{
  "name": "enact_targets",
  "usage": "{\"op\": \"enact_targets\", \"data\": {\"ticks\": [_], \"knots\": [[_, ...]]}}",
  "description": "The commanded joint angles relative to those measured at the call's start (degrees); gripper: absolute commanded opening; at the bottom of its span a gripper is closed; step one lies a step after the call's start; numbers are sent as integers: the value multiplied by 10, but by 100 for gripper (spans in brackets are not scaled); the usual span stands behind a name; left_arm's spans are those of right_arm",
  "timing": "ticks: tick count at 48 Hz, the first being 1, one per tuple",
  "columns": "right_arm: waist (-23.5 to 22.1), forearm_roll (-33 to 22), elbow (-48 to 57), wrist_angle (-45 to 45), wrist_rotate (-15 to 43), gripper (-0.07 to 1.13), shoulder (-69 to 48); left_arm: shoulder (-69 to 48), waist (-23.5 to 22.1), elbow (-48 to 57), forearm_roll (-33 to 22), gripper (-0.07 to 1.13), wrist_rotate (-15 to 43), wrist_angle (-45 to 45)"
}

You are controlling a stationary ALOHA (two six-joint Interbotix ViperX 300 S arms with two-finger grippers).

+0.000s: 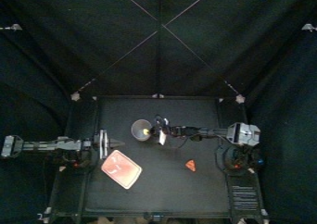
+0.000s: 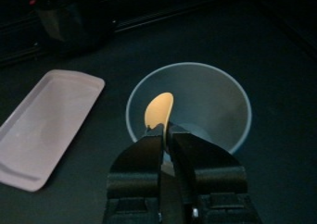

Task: Pick the chip then place it in the grey bowl
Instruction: Drop chip in the grey bowl and return to neutral

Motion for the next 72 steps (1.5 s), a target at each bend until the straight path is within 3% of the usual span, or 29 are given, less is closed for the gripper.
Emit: {"op": "enact_targets", "data": {"ticks": [1,18,31,45,72], "knots": [[-1,28,-40,-3,-8,49,15,2,3,-15,-2,0,-2,-3],[-2,37,-46,-1,-7,74,22,1,17,-13,-4,0,0,-2],[-4,33,1,-75,-13,75,-51,1,18,-11,-4,0,0,-2],[-45,33,163,-191,-13,75,-197,2,18,-10,-4,0,0,-3],[-54,51,356,-196,-12,75,-415,1,45,-21,-2,0,0,-19]]}}
